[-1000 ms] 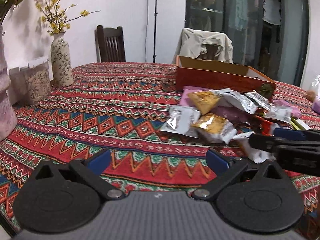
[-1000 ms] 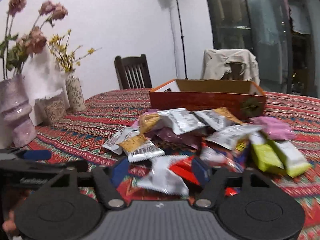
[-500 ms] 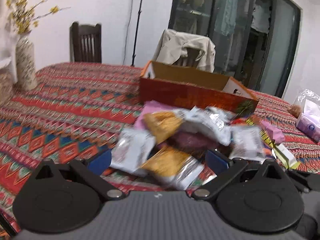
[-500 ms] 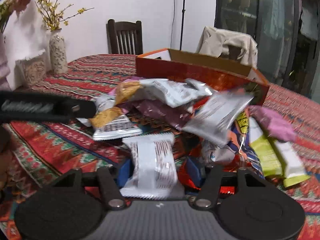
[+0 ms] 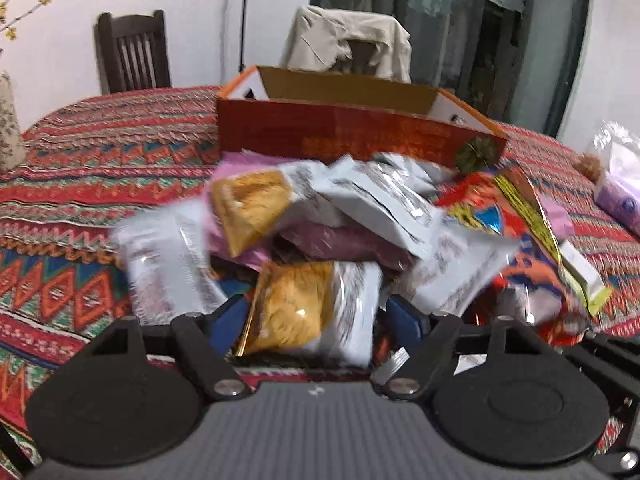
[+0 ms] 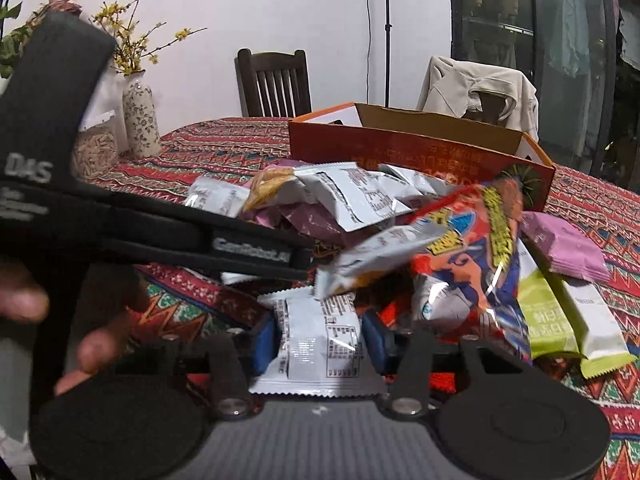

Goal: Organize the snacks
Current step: 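Grasp a yellow-window cracker packet with the left tool while the right tool grasps a white packet, then carry both packets over the cardboard box and open both tools to drop them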

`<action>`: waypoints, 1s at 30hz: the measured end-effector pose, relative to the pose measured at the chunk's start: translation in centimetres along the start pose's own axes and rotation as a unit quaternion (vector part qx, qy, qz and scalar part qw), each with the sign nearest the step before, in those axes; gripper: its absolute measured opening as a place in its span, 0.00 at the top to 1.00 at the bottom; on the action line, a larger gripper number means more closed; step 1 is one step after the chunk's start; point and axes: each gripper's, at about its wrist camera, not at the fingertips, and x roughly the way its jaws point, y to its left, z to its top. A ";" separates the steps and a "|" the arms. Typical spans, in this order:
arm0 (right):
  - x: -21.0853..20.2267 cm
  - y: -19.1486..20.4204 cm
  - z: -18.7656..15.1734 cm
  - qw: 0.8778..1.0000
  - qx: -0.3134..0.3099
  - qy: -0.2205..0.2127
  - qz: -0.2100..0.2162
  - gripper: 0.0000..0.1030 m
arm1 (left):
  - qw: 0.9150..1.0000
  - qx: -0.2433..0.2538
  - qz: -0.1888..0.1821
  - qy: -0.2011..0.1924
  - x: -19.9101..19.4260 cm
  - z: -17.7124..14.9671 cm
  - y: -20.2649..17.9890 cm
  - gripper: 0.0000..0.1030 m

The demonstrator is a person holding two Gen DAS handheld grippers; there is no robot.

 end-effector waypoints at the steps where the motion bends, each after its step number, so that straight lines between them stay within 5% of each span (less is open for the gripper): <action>1: -0.2 -0.2 -0.2 1.000 0.001 0.000 0.000 0.56 | 1.000 0.006 0.000 -0.001 -0.1 -0.2 -0.2 0.33; 2: -0.5 -0.4 -0.3 1.000 0.004 0.000 -0.002 0.56 | 1.000 0.013 0.004 -0.005 -0.3 -0.4 -0.4 0.44; 7: -1.3 -1.0 -0.9 1.000 0.010 -0.001 -0.001 0.56 | 1.000 0.012 -0.005 -0.003 -1.4 -1.2 -0.3 0.53; 16: -0.5 -0.3 -0.6 1.000 0.002 0.007 0.000 0.50 | 0.999 -0.001 0.000 -0.045 -8.0 -2.6 1.8 0.54; 19: -0.6 0.6 -0.6 1.000 -0.008 0.011 -0.003 0.58 | 0.998 -0.017 0.008 -0.061 -10.2 -3.2 3.3 0.54; 30: -6.3 2.1 -2.4 1.000 0.022 -0.019 0.009 0.60 | 0.996 -0.046 0.004 -0.073 -12.9 -4.3 6.3 0.53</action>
